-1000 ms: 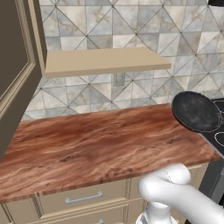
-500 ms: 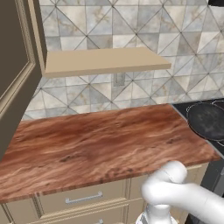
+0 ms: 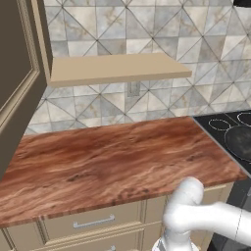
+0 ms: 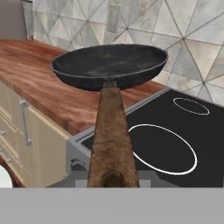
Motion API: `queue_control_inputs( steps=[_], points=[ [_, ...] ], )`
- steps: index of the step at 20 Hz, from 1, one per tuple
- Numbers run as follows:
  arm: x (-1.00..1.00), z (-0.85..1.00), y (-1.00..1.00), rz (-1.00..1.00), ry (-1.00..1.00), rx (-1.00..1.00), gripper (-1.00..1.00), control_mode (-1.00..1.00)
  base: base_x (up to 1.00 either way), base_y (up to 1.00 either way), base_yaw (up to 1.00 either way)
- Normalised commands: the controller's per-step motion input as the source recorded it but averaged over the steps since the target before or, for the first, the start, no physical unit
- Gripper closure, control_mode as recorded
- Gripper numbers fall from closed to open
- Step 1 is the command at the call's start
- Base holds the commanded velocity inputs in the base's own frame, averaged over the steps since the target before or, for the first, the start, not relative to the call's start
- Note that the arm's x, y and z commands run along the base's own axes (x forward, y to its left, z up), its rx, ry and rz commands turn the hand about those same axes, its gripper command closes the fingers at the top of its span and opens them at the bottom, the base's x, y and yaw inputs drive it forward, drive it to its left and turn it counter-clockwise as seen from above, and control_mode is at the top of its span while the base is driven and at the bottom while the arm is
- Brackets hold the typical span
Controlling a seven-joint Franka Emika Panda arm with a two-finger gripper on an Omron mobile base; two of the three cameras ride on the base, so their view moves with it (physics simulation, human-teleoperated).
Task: Pick the pan from the cabinet and place it on the stove. Then turn on the stove burner for the pan.
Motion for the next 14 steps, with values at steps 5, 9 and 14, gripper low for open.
queue_control_inputs(
  steps=[5,9,14],
  points=[
    [0.02,-0.39,-0.58,-0.08,0.01,-0.02,1.00,-1.00,0.00,0.00,0.00],
    [0.00,-0.37,-0.54,-0.07,0.00,-0.01,1.00,-1.00,0.00,0.00,0.00],
    [0.04,-0.36,-0.40,-0.07,0.02,-0.03,1.00,-1.00,0.00,0.00,0.00]
  ],
)
